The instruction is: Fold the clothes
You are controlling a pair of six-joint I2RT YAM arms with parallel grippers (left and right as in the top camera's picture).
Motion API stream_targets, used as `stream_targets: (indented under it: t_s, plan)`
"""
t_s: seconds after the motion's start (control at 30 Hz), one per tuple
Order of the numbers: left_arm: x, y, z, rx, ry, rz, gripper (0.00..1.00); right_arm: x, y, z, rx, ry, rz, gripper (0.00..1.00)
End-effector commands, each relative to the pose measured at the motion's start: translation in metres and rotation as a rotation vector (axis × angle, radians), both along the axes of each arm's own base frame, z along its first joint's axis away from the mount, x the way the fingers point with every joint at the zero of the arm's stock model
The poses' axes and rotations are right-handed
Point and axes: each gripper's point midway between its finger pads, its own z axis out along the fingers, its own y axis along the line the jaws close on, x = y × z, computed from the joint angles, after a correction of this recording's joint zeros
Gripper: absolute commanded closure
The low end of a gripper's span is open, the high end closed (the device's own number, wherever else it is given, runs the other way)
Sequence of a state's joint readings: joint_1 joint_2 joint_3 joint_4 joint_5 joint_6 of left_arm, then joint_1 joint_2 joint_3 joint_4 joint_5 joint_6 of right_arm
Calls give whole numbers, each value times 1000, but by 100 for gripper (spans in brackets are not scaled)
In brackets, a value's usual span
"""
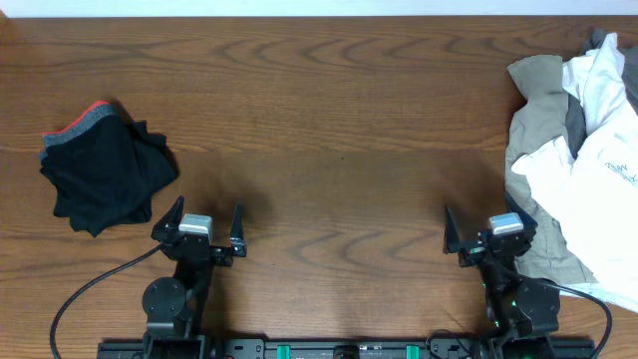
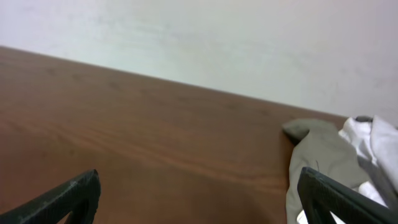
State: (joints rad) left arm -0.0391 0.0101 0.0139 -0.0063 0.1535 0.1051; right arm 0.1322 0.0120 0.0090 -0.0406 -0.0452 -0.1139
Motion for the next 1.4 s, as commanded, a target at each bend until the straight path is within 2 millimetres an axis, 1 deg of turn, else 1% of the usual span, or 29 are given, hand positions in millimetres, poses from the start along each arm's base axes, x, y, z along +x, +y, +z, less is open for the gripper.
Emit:
stream_targets:
  t_s: [0.0,0.07,0.1,0.17,0.23,0.33,0.43,0.53,0.63,0.7,0.8,0.93,1.1,1.2,1.23,1.3,1.37]
  plan:
    - [-1,-3,-11,-2,34,-18,2,0,-1,7,-3,-32,-4,1]
    - [-1,-2,-11,-55,42,-10,2,0,0,13,13,-55,5,1]
    - [-1,-2,-11,-88,46,-6,2,0,0,16,54,-62,6,1]
    - [-1,-2,-10,-144,53,0,2,0,-2,16,119,-49,-10,1]
    - [-1,-2,-5,-175,48,2,2,0,-3,15,153,-34,-16,1]
    - [-3,-2,6,-189,39,2,2,-1,-6,19,189,-22,-32,1]
    - [-5,-2,16,-208,68,6,2,-2,-11,23,187,6,-65,1]
    - [-6,-2,27,-212,113,11,2,-5,-17,31,178,53,-102,1]
    - [-4,-2,39,-209,183,19,2,-5,-26,39,163,110,-161,1]
    - [-2,-2,45,-206,238,25,2,-3,-30,41,148,170,-186,1]
    - [4,-2,53,-202,338,36,2,4,-29,44,125,274,-194,1]
    - [10,-3,60,-194,494,53,2,21,-25,47,94,420,-198,1]
    - [9,-3,57,-185,674,72,2,38,-22,48,55,605,-207,1]
    - [2,-2,49,-180,754,81,2,49,-10,51,64,665,-153,1]
    - [1,-2,48,-179,762,82,2,52,-9,52,61,670,-151,1]
    - [1,-2,48,-179,761,81,2,61,-18,52,44,660,-201,1]
    - [2,-2,49,-179,754,81,2,67,-39,48,10,654,-313,1]
